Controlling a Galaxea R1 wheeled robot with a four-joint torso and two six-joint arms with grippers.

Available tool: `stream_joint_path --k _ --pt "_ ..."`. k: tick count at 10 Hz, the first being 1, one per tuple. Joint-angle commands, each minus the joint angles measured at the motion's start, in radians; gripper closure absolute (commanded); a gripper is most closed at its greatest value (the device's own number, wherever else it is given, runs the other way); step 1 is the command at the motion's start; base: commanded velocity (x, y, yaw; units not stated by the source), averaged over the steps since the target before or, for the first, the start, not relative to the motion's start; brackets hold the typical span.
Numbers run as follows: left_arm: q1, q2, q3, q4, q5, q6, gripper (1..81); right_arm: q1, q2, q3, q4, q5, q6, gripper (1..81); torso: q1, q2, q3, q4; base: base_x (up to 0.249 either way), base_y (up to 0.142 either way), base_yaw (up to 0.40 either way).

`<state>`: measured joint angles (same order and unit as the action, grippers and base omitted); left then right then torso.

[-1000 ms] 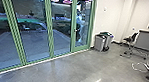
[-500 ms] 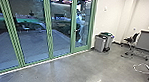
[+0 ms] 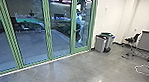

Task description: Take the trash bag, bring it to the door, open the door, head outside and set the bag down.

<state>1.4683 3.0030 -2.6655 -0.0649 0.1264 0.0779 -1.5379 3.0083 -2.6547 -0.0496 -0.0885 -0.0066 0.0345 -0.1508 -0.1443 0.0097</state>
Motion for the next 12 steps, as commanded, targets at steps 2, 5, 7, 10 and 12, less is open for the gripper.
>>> stream_joint_path --k 2,5,7,10,12 --pt "-0.053 0.002 0.006 0.011 0.067 0.005 81.1 0.041 0.007 0.006 -0.003 -0.06 -0.003 1.0 0.0 0.0 0.0 0.0 0.144 0.0 0.0" --pt "-0.053 0.005 0.006 0.014 0.067 0.005 81.1 0.043 0.007 0.006 -0.003 -0.06 -0.003 1.0 0.0 0.0 0.0 0.0 0.143 0.0 0.0" --pt "-0.053 0.007 0.006 0.02 0.067 0.005 81.1 0.047 0.011 0.006 -0.004 -0.062 -0.003 1.0 0.0 0.0 0.0 0.0 0.143 0.0 0.0" --pt "-0.053 0.01 0.006 0.022 0.067 0.005 81.1 0.044 0.011 0.004 -0.004 -0.06 -0.003 1.0 0.0 0.001 0.0 0.0 0.144 0.0 0.0" --pt "-0.053 0.013 0.006 0.022 0.067 0.005 81.1 0.043 0.011 0.001 -0.004 -0.06 -0.003 1.0 0.0 0.001 0.0 0.0 0.143 0.0 0.0"
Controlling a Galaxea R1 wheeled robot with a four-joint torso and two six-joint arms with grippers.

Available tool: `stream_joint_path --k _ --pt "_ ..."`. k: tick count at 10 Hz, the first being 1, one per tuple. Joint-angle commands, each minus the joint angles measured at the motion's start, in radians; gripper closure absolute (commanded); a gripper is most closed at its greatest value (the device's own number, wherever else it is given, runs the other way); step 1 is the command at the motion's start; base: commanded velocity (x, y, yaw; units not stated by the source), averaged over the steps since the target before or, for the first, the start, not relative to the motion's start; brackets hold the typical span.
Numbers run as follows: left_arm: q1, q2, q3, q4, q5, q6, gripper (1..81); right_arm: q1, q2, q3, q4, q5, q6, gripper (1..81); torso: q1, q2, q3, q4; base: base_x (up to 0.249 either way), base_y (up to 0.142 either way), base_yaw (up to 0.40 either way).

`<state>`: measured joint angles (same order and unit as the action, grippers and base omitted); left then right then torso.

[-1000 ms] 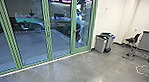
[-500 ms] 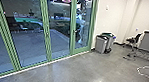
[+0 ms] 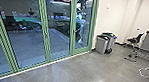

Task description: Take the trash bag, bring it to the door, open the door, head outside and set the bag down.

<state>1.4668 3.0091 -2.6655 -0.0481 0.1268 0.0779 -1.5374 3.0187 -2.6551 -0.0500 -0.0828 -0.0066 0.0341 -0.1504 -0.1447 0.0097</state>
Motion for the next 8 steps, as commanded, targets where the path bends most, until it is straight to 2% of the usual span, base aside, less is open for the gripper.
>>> stream_joint_path --k 1,8 --pt "-0.052 0.007 0.006 0.005 0.066 0.005 81.1 0.044 0.001 0.0 -0.004 -0.066 -0.003 1.0 0.0 0.0 0.0 0.0 0.144 0.0 0.0" --pt "-0.052 0.01 0.006 0.011 0.066 0.005 81.1 0.049 0.007 -0.003 -0.005 -0.068 -0.003 1.0 0.0 0.0 0.0 0.0 0.144 0.0 0.0"
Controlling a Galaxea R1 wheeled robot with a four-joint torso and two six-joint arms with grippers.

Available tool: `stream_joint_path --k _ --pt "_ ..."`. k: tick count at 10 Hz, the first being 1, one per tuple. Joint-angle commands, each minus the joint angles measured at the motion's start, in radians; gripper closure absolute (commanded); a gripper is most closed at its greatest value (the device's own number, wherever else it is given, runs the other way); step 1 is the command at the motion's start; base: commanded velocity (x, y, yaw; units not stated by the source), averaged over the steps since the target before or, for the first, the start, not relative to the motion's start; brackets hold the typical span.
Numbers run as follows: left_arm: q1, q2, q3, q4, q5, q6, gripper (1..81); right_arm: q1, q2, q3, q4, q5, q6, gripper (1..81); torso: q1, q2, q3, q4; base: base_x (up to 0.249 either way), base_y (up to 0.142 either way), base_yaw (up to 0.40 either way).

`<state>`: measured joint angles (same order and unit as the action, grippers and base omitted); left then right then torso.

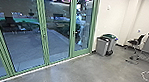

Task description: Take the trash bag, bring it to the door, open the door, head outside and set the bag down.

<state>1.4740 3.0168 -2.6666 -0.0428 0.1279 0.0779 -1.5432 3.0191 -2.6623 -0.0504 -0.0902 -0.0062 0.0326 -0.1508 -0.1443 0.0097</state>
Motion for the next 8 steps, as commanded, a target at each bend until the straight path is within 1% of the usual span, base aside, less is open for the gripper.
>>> stream_joint_path --k 1,2,8 --pt "-0.059 0.002 0.007 0.006 0.065 0.005 81.1 0.054 0.006 0.004 -0.003 -0.06 -0.003 1.0 0.0 0.0 0.0 0.0 0.144 0.0 0.0" --pt "-0.059 0.001 0.007 0.006 0.065 0.005 81.1 0.056 0.006 0.004 -0.003 -0.06 -0.003 1.0 0.001 0.0 0.0 0.0 0.144 0.0 0.0" --pt "-0.059 0.002 0.007 0.006 0.065 0.005 81.1 0.051 0.006 0.003 -0.002 -0.059 -0.003 1.0 0.001 0.0 0.0 0.0 0.144 -0.07 0.0"
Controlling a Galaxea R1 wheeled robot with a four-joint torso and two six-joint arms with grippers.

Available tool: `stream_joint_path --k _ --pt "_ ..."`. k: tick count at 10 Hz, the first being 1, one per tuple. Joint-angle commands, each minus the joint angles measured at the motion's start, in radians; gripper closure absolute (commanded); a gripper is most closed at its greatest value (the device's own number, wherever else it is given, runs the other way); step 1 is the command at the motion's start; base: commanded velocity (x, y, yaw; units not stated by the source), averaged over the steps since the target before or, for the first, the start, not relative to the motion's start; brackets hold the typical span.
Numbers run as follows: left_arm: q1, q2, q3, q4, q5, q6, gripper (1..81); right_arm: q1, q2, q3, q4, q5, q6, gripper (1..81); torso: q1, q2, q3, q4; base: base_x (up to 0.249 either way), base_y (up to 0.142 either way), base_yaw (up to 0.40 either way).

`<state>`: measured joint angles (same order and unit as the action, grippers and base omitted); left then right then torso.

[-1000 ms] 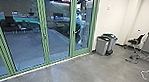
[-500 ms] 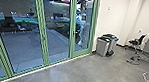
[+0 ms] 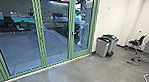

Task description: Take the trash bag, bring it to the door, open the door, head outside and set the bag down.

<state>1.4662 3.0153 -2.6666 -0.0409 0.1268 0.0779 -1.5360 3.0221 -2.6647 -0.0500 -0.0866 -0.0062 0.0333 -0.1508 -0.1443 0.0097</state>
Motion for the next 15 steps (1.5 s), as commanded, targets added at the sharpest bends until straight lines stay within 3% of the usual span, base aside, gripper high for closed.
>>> stream_joint_path --k 1,5,15 --pt "-0.051 0.004 0.007 0.004 0.066 0.005 81.1 0.042 0.003 0.005 -0.002 -0.064 -0.003 1.0 0.0 0.0 0.0 0.0 0.144 -0.073 0.0" --pt "-0.051 0.001 0.007 0.003 0.066 0.005 81.1 0.042 0.003 0.005 -0.004 -0.062 -0.002 1.0 0.0 0.0 0.0 0.0 0.144 -0.073 0.0" --pt "-0.051 -0.001 0.005 0.003 0.066 0.005 81.1 0.038 0.007 0.005 -0.004 -0.062 -0.002 1.0 0.0 0.0 0.0 0.0 0.144 0.0 0.0"
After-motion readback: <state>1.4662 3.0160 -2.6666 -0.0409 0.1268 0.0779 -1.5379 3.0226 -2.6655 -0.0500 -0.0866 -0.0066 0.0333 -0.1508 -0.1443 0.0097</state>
